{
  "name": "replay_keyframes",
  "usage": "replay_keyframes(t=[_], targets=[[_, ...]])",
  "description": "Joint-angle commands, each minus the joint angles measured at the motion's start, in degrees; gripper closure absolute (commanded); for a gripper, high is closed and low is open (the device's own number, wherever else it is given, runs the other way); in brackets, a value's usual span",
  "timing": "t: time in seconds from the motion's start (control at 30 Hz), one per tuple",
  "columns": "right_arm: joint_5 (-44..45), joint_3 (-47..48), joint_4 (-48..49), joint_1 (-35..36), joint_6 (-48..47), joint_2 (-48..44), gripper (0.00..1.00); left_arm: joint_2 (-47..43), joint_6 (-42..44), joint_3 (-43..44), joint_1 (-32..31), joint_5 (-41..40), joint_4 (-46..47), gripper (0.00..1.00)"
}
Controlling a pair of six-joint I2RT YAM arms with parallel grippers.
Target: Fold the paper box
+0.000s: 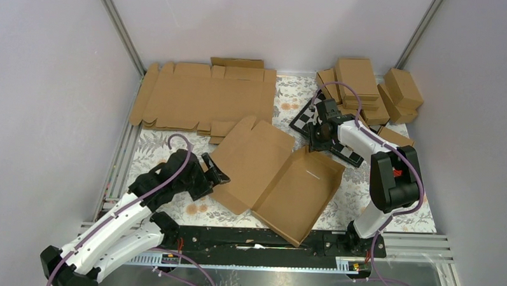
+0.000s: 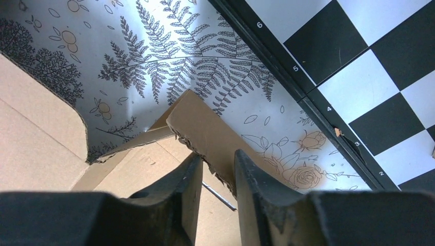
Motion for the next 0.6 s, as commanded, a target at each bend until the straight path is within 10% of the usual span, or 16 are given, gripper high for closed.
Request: replay_keyframes(t=[0.0, 0.3, 0.57], targets=[[-1.16, 0.84, -0.21, 0.26, -0.38, -2.64, 0.67, -0.87, -8.64, -2.92, 0.05, -1.07, 2.37, 0.21], [-1.19, 0.35, -0.31, 0.52, -0.49, -3.23, 1.0, 4.25, -10.5, -2.73, 0.03, -4.38, -4.09, 0.26], [-2.58, 0.31, -0.28, 0.61, -0.29, -4.05, 1.0, 9.54, -6.34, -1.47, 0.71, -8.37, 1.68, 0.27]])
